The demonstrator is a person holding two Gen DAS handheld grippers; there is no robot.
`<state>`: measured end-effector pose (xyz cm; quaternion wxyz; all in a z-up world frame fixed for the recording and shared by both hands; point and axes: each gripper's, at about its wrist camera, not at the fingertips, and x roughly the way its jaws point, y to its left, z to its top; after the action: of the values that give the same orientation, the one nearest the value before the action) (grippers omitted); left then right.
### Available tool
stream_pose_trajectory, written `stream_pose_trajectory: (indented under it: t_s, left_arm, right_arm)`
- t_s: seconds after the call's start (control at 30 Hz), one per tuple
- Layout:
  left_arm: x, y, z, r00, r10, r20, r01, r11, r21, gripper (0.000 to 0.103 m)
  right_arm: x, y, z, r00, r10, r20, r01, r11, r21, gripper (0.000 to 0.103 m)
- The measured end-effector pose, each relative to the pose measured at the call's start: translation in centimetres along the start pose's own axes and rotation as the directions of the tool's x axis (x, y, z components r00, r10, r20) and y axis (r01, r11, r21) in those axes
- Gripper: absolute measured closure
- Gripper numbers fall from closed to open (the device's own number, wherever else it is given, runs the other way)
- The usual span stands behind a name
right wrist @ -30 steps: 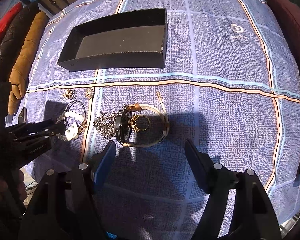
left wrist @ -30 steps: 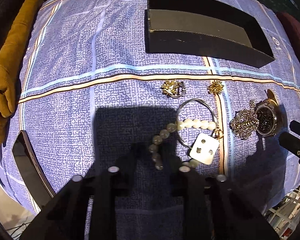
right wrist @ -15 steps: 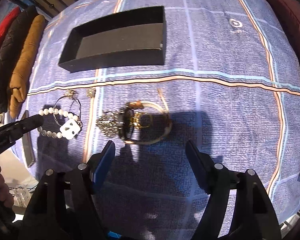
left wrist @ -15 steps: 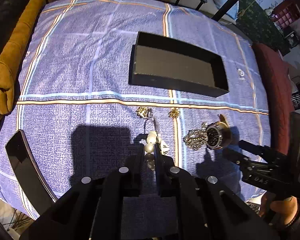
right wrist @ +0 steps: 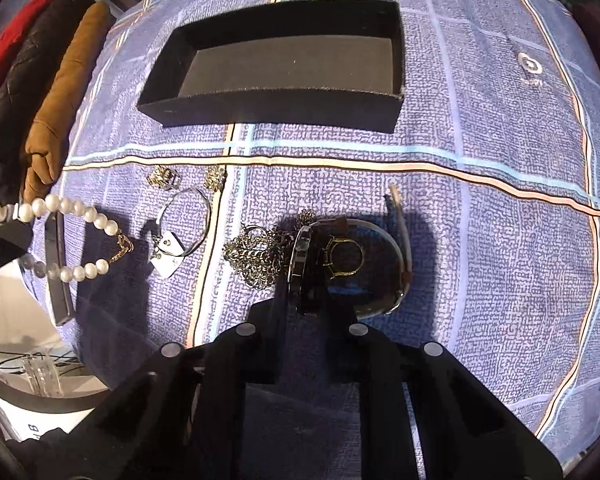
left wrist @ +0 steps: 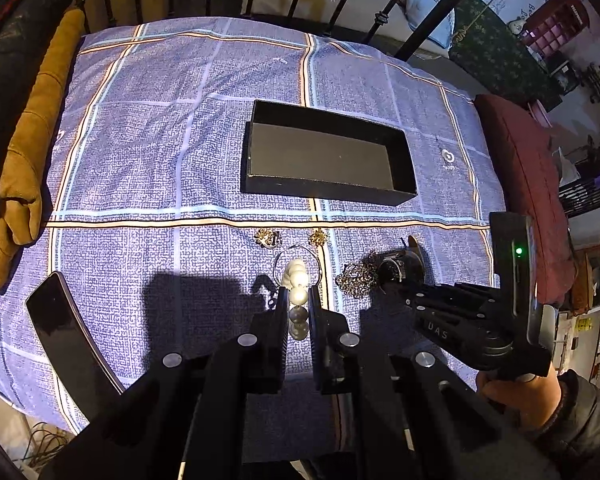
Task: Organize jewelry
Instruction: 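Close the left gripper on the pearl bracelet while the right gripper grasps the watch, then carry the bracelet and watch into the black box and open both grippers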
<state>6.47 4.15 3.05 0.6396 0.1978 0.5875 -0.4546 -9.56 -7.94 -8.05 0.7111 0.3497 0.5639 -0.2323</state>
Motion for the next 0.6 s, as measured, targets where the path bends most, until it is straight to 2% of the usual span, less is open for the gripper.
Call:
stream_pose_trajectory:
  t_s: [0.23,0.6]
  left_arm:
    - [-0.6,-0.3,0.1,1.0,-0.014,0.004,0.013,1.0,0.016,0.094]
    - [-0.8,-1.3,0.9,0.999,-0.043,-0.001,0.043,0.998,0.051,0.094]
  right_arm:
    - [-3.1,-0.8,-0.9,0.996,0.057,0.067,-0.059,0.998,0.038,0.093]
    - [-6.9,-1.2,-1.5,0.99,0.108,0.095,-0.116,0.99,0.083,0.093]
